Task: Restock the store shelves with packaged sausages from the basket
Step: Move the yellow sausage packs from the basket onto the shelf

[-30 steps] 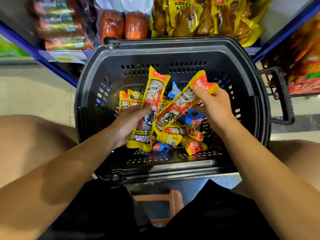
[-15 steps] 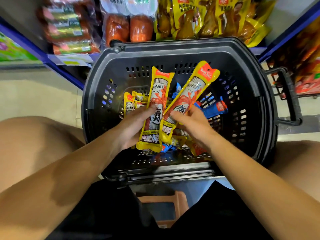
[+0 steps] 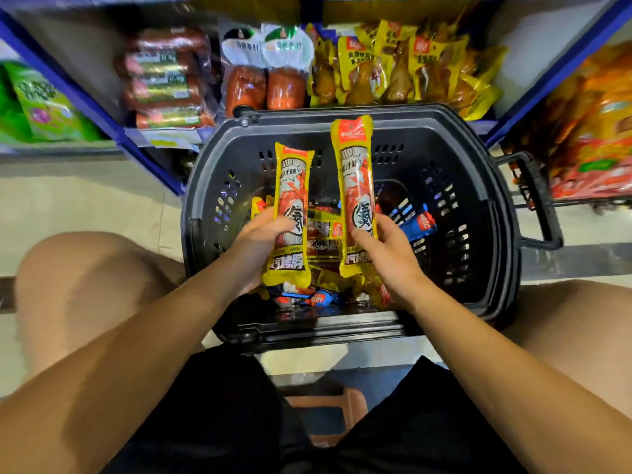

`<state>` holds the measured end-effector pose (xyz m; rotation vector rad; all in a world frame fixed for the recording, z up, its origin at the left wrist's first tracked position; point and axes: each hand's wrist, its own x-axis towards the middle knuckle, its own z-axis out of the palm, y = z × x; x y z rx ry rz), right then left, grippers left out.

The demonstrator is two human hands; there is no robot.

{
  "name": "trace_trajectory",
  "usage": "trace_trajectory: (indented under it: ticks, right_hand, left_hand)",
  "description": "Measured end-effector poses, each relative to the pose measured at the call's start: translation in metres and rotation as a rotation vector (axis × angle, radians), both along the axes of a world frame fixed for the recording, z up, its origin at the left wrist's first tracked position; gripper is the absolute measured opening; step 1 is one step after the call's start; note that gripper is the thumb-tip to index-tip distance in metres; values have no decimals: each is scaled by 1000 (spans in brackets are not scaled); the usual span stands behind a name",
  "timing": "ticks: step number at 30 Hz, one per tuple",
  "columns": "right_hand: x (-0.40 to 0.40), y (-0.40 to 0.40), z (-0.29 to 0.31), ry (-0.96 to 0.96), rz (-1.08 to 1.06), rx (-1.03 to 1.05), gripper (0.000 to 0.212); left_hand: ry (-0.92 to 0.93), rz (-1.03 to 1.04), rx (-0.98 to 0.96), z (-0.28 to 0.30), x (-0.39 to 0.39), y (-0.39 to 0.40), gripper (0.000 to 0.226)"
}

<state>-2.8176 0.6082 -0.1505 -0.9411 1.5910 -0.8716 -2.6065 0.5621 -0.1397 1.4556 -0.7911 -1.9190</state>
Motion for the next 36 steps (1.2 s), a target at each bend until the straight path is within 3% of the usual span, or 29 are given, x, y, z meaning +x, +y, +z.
trace_trajectory:
  ticks: [5, 9, 17, 24, 28, 32, 36]
  right_hand:
    - [5, 13, 34, 1, -29, -80, 30]
    - [12, 15, 71, 84, 24, -207, 34]
    - [43, -10, 135, 117, 93, -384, 44]
    - [72, -66, 180, 170, 106, -471, 44]
    - [85, -92, 196, 202, 123, -503, 45]
    - [94, -109, 202, 197, 139, -520, 40]
    - [97, -119, 199, 179, 155, -520, 37]
  left_hand:
    - [-67, -95, -158, 32, 19, 10, 58]
    - [-137, -63, -289, 68, 45, 14, 67]
    - [-312, 111, -667, 152, 99, 1, 51]
    - [-629, 355, -783, 195, 147, -61, 46]
    - [-891, 332, -841, 213, 158, -111, 22]
    - [-1206, 266, -782, 225, 156, -158, 36]
    - [-1338, 189, -746, 233, 150, -184, 38]
